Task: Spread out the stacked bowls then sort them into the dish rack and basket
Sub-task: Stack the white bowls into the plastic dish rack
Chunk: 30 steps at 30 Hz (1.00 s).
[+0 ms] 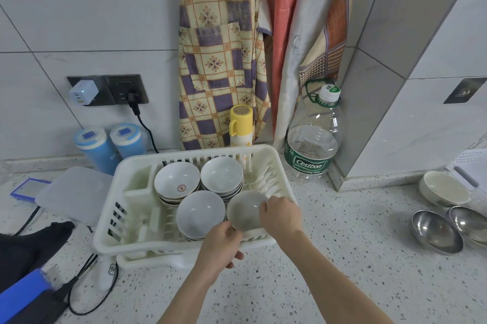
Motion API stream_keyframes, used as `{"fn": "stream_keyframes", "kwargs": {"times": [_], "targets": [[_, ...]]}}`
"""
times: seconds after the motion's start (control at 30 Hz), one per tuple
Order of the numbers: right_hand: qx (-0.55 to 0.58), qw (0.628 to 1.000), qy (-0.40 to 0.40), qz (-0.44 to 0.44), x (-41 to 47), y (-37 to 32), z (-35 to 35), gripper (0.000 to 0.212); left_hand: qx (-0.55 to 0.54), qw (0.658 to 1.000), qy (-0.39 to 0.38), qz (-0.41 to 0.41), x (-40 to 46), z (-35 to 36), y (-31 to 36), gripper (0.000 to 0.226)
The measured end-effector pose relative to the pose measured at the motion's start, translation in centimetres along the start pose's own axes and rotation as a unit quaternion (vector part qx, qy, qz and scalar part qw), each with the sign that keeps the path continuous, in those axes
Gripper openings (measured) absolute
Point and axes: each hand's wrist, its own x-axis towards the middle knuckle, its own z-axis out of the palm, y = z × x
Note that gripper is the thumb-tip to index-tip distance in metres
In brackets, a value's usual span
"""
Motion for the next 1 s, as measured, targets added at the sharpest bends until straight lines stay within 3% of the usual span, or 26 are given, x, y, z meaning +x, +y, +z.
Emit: {"fn": "stream_keyframes", "kwargs": {"times": [0.1,0.2,0.27,0.37,0.47,0.67,0.83,1.0], "targets": [[0.05,0.997,0.058,-0.026,-0.6,0.6,0.5,0.036,-0.032,0.999,0.024,0.018,-0.8,0.2,-0.7,0.019],[0.185,0.973,0.118,-0.067,-1.0,1.4,0.3,0.035,-0.062,0.995,0.075,0.032,-1.2,0.3,-1.1,0.022],[0.31,0.94,0.125,-0.069,-1.5,2.3,-0.2,0.037,-0.093,0.989,0.103,0.044,-1.5,0.9,-1.1,0.018],[0.507,0.86,0.048,-0.016,-2.5,3.9,-1.7,0.027,-0.14,0.982,0.109,0.061,-1.8,2.5,-0.5,0.011],[0.601,0.799,0.021,0.009,-4.3,6.5,-2.9,0.028,-0.168,0.978,0.108,0.065,-2.0,5.1,0.3,0.014],[0.637,0.765,-0.052,0.076,-7.4,15.1,-3.3,0.032,-0.188,0.973,0.127,0.03,-2.1,13.0,2.1,0.02],[0.615,0.766,-0.101,0.155,-7.7,23.9,-3.2,0.03,-0.175,0.979,0.104,-0.023,-2.5,21.3,3.2,0.017],[0.547,0.792,-0.154,0.222,-7.8,31.3,-4.2,0.023,-0.18,0.978,0.079,-0.066,-3.3,28.2,4.2,0.016]]}}
